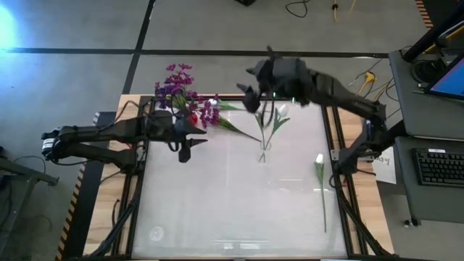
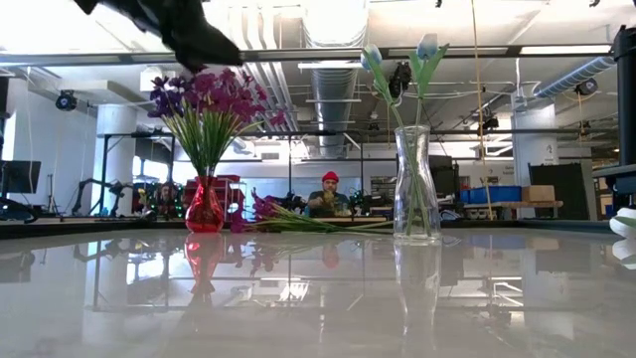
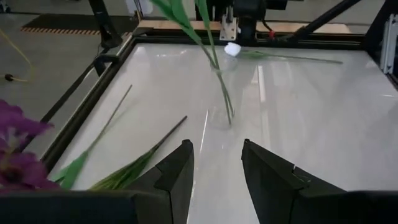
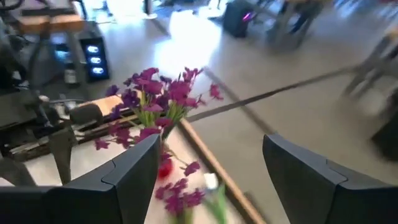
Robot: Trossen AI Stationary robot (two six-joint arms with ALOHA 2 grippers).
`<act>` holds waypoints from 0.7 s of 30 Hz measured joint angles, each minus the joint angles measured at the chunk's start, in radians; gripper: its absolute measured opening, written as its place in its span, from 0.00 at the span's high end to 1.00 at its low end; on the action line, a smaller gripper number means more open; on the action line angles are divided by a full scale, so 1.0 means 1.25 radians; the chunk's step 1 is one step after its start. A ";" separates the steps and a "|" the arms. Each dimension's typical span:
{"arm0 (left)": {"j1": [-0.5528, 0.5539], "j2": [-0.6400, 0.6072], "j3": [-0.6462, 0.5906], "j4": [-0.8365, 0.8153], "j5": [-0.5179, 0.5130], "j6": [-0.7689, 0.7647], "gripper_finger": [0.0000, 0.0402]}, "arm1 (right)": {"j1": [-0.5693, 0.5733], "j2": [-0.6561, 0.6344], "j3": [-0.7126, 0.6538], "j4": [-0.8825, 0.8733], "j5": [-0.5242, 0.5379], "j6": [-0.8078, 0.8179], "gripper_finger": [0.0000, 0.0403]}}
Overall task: Sort flowers into vase by color
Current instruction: Put the light purple flower into the red vase
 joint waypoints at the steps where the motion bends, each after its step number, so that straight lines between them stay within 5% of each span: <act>1: 0.000 0.000 0.015 -0.014 0.000 0.000 0.69 | -0.031 0.000 -0.003 -0.006 -0.049 0.009 0.32; 3: 0.000 -0.002 0.035 -0.027 0.000 0.008 0.69 | -0.081 0.000 -0.010 -0.023 -0.110 0.024 0.32; 10: -0.001 0.073 0.053 0.036 -0.001 0.122 0.67 | -0.133 -0.011 -0.014 -0.114 -0.127 0.035 0.32; 21: -0.002 0.281 0.085 0.063 -0.045 0.376 0.44 | -0.120 -0.014 -0.014 -0.120 -0.127 0.011 0.32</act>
